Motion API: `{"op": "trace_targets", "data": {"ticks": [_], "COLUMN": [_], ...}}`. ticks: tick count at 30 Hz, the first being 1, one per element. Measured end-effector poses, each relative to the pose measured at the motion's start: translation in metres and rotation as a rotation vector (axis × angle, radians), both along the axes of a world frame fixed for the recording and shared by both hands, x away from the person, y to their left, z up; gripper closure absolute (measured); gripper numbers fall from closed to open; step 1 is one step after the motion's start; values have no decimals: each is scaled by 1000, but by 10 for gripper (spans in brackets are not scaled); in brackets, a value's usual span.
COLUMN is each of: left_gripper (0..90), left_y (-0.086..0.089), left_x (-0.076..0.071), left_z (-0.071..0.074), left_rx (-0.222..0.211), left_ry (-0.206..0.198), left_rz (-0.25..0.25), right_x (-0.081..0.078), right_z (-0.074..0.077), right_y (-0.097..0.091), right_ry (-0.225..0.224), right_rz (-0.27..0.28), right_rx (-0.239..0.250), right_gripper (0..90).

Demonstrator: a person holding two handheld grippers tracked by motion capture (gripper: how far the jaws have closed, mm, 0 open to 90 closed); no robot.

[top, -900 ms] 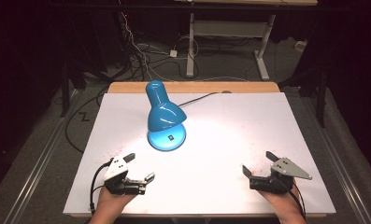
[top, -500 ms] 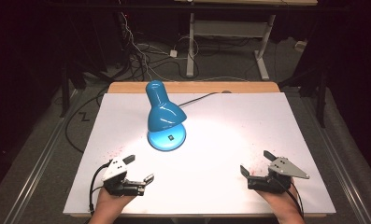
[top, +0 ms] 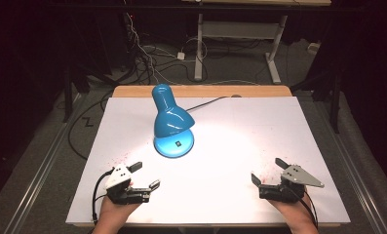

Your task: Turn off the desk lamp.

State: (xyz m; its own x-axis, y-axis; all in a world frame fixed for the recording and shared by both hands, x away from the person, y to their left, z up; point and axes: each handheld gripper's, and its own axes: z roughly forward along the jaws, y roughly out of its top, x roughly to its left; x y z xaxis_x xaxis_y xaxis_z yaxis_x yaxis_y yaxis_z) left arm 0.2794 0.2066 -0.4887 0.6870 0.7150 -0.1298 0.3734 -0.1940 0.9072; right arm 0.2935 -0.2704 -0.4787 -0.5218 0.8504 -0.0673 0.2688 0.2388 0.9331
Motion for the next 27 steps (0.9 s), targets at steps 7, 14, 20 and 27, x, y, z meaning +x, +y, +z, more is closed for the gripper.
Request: {"op": "trace_targets", "data": {"ticks": [7, 14, 20, 27], "left_gripper": [156, 275, 406, 610], "left_y": [1, -2, -3, -1], "left_x": [0, 2, 4, 3], "left_z": [1, 0, -1, -1], "left_rx": [-14, 5, 8, 13], "left_ry": [4, 11, 30, 20], "left_rz": [-11, -12, 5, 12], "right_x": [-1, -1, -2, -2], "right_z": [1, 1, 2, 3], "right_y": [2, 3, 4, 3], "right_ry": [-2, -3, -4, -9], "right_rz": [6, 14, 10, 17], "right_rx": [2, 2, 6, 8], "right_gripper": [3, 3, 3, 3]}}
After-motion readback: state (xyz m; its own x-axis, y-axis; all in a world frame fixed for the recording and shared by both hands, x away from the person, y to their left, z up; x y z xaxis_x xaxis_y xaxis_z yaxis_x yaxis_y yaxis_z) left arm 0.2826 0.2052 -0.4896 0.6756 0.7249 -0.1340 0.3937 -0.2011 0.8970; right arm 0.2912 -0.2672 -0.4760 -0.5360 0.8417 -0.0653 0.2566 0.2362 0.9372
